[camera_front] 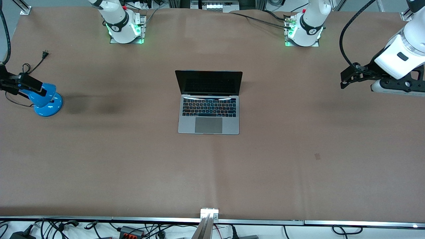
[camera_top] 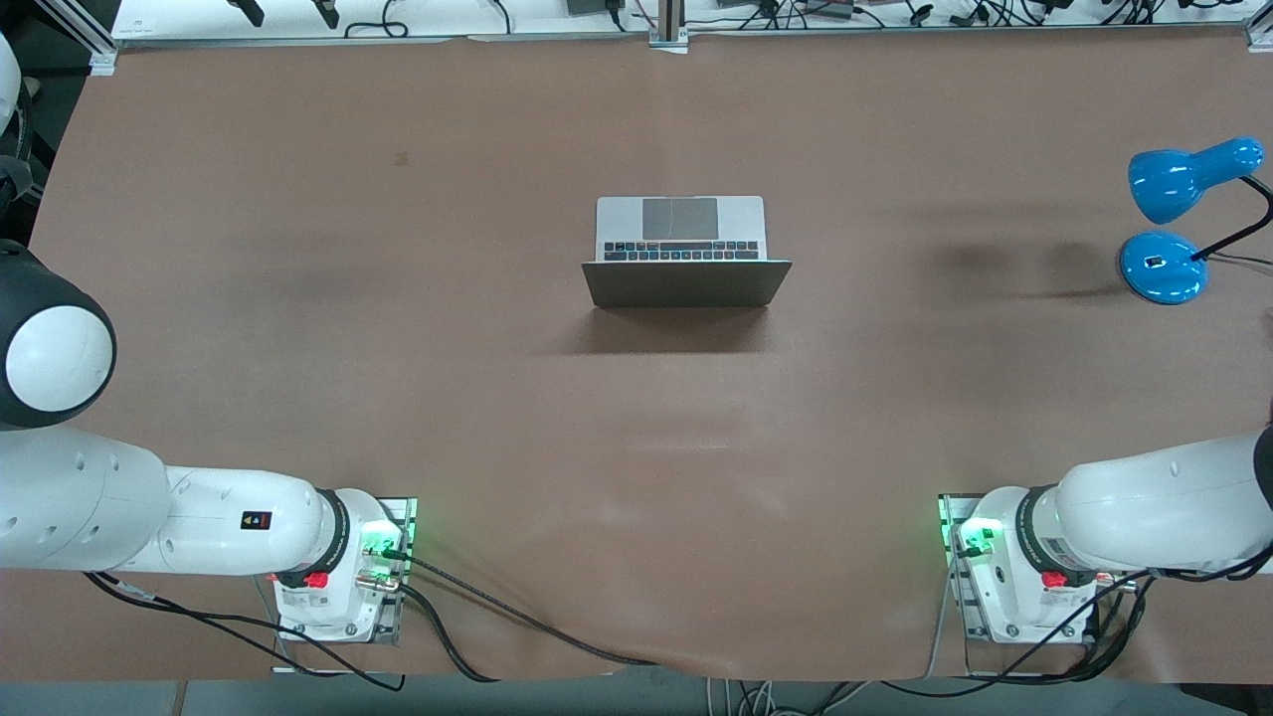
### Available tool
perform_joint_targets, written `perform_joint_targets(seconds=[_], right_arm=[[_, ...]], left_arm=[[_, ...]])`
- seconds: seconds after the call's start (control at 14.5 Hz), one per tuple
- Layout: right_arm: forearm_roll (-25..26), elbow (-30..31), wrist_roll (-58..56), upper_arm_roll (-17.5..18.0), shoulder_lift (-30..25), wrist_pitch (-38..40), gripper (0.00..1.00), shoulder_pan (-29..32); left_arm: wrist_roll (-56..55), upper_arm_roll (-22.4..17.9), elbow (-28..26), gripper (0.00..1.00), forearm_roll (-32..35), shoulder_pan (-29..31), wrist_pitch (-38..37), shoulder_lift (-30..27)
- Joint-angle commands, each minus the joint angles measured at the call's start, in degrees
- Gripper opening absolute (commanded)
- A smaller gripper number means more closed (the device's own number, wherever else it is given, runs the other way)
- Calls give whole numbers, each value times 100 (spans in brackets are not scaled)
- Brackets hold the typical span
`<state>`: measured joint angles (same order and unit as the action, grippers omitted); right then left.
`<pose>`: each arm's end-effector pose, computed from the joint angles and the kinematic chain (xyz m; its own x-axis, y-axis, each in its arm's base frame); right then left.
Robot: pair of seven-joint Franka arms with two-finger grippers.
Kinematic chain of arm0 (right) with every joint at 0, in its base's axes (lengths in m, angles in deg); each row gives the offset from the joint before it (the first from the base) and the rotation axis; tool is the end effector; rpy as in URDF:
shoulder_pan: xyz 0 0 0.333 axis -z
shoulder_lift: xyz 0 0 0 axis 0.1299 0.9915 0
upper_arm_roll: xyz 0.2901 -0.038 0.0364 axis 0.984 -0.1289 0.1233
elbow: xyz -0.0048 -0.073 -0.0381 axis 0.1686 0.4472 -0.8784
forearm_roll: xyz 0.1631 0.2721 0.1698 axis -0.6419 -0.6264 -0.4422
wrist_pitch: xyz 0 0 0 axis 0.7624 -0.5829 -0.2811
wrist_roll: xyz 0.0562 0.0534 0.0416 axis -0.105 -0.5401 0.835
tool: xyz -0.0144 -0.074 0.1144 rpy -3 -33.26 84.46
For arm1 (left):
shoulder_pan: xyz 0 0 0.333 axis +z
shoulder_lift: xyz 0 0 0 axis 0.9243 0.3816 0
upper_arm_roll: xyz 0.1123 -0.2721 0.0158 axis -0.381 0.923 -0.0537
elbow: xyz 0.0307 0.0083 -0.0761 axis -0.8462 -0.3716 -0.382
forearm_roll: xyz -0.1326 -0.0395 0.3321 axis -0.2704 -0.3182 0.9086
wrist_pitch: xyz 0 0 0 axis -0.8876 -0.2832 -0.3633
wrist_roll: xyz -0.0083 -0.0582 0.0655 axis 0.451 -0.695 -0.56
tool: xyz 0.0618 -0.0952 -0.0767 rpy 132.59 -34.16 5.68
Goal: Close laptop with both arms from behind
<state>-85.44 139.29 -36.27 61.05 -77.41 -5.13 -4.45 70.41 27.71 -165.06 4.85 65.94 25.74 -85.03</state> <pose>0.5525 -0.0356 0.5531 0.9981 -0.0586 0.0178 -0.0579 -0.9978 -0.0331 0.5293 -0.0649 0.5666 0.9976 -0.0677 0.0123 -0.0679 -0.9975 0.0184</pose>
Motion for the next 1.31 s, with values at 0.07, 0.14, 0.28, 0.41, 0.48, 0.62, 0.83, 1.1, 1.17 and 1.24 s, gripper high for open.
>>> perform_joint_targets(seconds=[0.07,0.14,0.28,0.41,0.48,0.62,0.83,1.1,1.17,1.24], right_arm=[[1,-51,80,-81,-41,92,100,-90],[10,-51,80,-63,-41,92,100,-90],[1,-51,71,-54,-41,92,100,-90],[1,-51,71,-63,-32,83,100,-82],[-7,-59,54,-63,-32,83,100,-73],[-60,-68,54,-98,-32,83,100,-38],[-34,-68,62,-98,-32,92,100,-38],[-69,-68,62,-98,-50,241,100,-38],[-69,-68,54,-107,-50,250,100,-38],[-69,-68,54,-107,-50,250,100,-38]], left_arm=[[39,5,147,100,32,22,-95,57],[47,5,147,100,32,31,-95,57],[47,5,147,100,32,31,-86,57],[39,5,147,100,32,40,-86,57],[30,5,147,100,32,40,-95,57],[30,5,147,100,32,40,-86,57],[21,5,147,100,32,40,-86,57],[3,5,147,100,32,31,-234,75],[12,5,147,100,32,40,-348,75],[12,5,147,100,32,40,-376,75]])
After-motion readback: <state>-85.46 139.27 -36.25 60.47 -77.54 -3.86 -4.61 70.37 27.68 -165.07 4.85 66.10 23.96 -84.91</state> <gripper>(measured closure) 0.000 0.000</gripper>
